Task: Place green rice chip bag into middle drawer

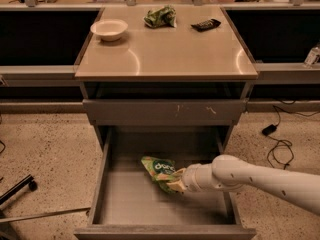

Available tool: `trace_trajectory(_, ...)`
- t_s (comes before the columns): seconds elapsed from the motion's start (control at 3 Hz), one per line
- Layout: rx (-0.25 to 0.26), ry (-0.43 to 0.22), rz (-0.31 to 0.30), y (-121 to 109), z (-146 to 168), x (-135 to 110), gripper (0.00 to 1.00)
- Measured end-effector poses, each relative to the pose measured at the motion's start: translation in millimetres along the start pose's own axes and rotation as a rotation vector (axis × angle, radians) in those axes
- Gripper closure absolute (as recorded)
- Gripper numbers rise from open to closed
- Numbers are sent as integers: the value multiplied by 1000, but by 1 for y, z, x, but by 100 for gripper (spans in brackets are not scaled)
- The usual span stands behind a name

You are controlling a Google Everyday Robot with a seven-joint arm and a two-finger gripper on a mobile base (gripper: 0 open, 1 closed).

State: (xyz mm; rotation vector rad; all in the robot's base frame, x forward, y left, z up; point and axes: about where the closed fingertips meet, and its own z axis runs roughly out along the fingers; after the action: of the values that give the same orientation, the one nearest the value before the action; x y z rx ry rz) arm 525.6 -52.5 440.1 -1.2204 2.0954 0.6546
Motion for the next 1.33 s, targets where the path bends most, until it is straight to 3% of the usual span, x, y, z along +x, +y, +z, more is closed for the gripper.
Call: trace_trajectory(1.33, 0, 0, 0, 0, 0, 0, 11)
